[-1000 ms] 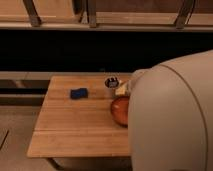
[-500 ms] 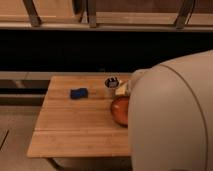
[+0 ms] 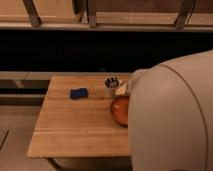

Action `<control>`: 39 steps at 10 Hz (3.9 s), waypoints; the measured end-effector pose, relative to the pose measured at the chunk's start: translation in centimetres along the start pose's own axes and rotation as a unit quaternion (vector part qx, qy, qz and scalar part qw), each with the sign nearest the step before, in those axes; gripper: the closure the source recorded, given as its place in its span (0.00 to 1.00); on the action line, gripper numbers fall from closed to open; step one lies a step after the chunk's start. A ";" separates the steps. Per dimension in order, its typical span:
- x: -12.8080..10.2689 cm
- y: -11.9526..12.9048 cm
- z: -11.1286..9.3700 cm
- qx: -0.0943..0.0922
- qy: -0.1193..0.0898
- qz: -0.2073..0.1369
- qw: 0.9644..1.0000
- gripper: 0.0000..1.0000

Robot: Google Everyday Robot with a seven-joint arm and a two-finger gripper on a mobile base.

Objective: Place the pepper on the white sponge

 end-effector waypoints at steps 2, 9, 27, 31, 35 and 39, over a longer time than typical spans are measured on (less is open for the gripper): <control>-0.2 0.0 0.0 0.000 -0.002 -0.004 1.000 0.20; 0.9 0.5 4.3 0.041 0.066 -0.025 0.997 0.20; 7.2 -2.0 13.5 0.062 0.246 -0.031 0.967 0.84; 5.7 -1.8 12.8 0.055 0.233 -0.028 0.971 1.00; 2.1 3.7 7.8 0.019 0.170 -0.087 0.981 1.00; 0.7 9.9 1.9 -0.005 0.107 -0.173 0.979 1.00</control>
